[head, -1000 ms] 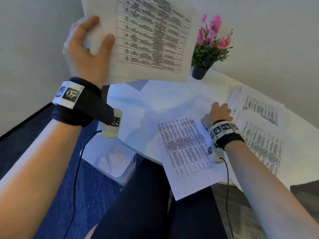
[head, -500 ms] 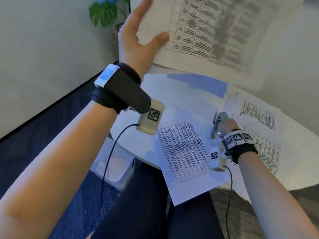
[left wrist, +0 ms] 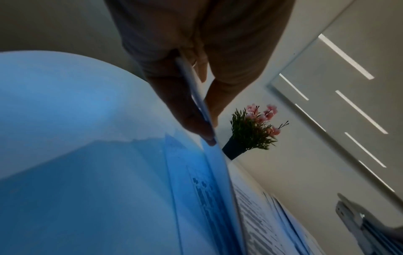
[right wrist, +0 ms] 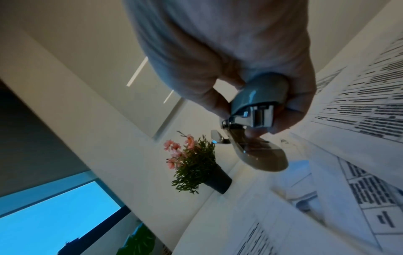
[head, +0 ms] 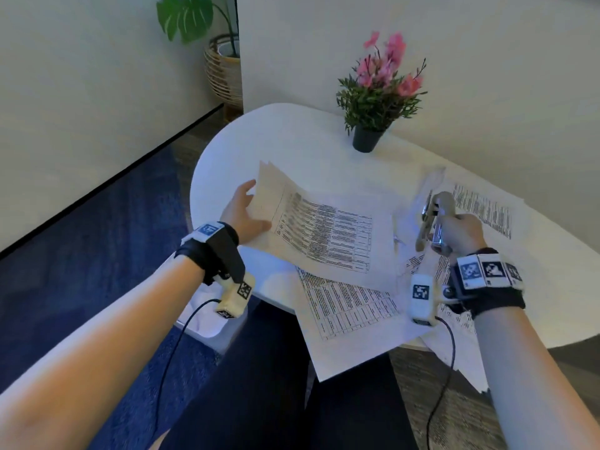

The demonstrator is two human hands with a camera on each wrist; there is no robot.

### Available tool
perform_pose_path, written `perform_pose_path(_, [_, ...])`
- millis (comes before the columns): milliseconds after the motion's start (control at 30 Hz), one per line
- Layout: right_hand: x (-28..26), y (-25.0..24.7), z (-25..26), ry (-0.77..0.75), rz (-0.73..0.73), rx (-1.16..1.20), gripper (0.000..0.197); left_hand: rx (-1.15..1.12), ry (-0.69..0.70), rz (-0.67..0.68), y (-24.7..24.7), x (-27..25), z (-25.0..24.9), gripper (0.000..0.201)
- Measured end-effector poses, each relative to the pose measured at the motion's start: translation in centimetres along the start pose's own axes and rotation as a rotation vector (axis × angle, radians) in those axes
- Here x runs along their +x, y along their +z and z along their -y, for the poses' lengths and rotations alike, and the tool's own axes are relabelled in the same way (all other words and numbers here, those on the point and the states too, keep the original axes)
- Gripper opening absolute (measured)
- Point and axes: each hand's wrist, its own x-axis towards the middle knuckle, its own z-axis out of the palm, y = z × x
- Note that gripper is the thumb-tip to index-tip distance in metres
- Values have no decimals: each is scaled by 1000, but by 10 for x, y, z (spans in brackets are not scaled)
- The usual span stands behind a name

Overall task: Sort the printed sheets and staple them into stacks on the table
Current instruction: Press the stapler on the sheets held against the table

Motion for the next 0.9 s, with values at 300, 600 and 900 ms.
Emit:
perform_pose_path(300, [-38,75,8,-119,284,-224,29,441,-32,-16,14,-12,19,95])
perform_pose_path(600, [-69,162,27,-504,489,-764,28,675,-87,-12,11,-40,43,67])
perform_pose_path(900, [-69,212,36,-793,480,-981,30,673,55,140,20,-43,39,49])
